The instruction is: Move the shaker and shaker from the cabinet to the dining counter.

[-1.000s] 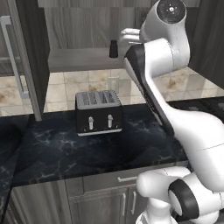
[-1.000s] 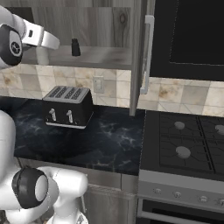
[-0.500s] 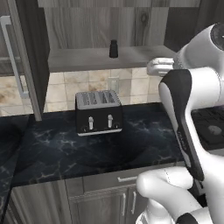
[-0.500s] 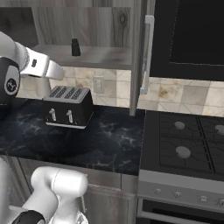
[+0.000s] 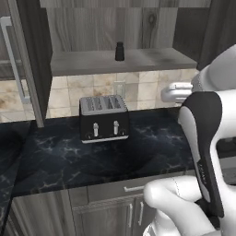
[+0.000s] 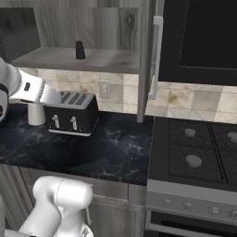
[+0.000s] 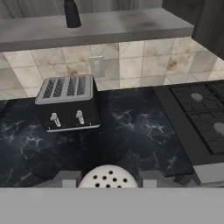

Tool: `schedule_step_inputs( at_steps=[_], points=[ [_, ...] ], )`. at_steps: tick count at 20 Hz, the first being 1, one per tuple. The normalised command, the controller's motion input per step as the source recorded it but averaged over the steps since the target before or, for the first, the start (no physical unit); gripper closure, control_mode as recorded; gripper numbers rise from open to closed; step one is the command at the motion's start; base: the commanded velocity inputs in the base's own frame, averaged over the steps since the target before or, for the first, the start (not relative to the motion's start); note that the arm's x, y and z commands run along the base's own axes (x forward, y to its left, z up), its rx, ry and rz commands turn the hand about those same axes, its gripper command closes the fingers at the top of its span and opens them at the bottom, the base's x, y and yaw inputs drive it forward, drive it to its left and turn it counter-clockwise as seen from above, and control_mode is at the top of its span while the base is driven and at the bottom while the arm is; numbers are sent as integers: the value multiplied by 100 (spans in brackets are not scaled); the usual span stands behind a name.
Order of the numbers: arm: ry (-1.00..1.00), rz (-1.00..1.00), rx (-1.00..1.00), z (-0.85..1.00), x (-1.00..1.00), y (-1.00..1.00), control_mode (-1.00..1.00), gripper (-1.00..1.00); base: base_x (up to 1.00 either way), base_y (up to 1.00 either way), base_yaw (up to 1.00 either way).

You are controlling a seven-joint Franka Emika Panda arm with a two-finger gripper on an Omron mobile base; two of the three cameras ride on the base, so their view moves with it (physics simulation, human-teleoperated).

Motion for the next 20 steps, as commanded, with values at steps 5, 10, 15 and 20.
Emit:
schedule_step_inputs(
  at_steps=[5, 10, 15, 20],
  points=[
    [17, 0, 0, -5, 12, 24, -100, 100, 0, 0, 0],
    [8, 0, 0, -1, -1, 8, -100, 100, 0, 0, 0],
    [0, 0, 0, 0, 0, 0, 100, 100, -95, -5, 0],
    [0, 0, 0, 0, 0, 0, 100, 100, -100, -21, 0]
  ],
)
